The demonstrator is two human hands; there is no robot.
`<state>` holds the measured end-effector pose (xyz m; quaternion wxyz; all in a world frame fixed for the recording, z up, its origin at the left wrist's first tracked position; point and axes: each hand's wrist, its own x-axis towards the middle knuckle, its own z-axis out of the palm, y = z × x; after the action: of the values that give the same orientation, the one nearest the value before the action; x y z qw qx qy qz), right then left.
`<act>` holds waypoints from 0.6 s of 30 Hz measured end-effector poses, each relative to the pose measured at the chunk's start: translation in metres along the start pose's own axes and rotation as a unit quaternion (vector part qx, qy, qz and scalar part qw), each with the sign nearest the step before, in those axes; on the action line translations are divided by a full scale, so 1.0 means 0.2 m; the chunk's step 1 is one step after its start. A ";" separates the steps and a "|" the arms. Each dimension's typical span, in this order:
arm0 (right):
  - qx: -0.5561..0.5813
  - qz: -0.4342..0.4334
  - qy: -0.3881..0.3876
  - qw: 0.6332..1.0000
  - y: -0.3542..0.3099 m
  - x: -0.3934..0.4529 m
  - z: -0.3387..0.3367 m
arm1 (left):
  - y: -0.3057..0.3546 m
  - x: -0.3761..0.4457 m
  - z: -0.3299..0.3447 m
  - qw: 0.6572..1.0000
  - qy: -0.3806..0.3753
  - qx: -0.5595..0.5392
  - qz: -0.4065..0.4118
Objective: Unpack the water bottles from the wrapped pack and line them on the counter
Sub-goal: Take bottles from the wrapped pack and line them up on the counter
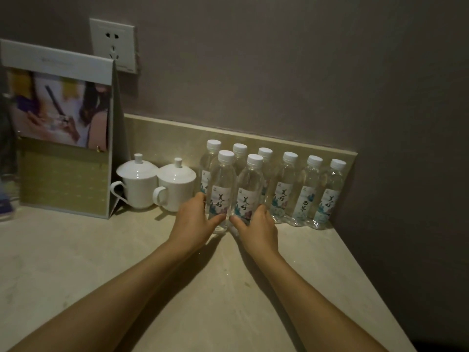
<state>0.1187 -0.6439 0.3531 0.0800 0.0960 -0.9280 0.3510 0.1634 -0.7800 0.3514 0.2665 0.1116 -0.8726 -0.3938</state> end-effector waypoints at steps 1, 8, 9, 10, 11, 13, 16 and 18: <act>-0.001 0.000 0.002 1.000 0.00 0.00 0.00 | 0.00 0.00 0.01 1.000 0.003 0.000 0.002; -0.005 0.003 0.009 1.000 -0.01 0.03 0.01 | -0.02 0.04 0.04 1.000 0.016 0.014 0.014; -0.004 0.004 0.011 1.000 -0.01 0.03 0.02 | -0.02 0.05 0.04 1.000 0.016 0.019 0.015; -0.004 0.006 0.012 1.000 -0.02 0.03 0.02 | -0.02 0.05 0.05 0.999 0.017 0.025 0.017; -0.005 0.007 0.013 1.000 -0.02 0.03 0.02 | -0.02 0.06 0.05 0.999 0.017 0.029 0.019; -0.008 0.007 0.016 1.000 -0.03 0.03 0.01 | -0.03 0.06 0.05 0.999 0.014 0.034 0.019; -0.006 0.000 0.021 1.000 -0.04 0.02 0.01 | -0.04 0.07 0.05 0.999 0.011 0.038 0.025; -0.005 -0.004 0.021 1.000 -0.04 0.02 0.01 | -0.04 0.07 0.05 0.999 0.012 0.038 0.031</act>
<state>0.1170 -0.6518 0.3575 0.1012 0.0922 -0.9275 0.3480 0.1452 -0.7847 0.3448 0.2846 0.0994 -0.8867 -0.3505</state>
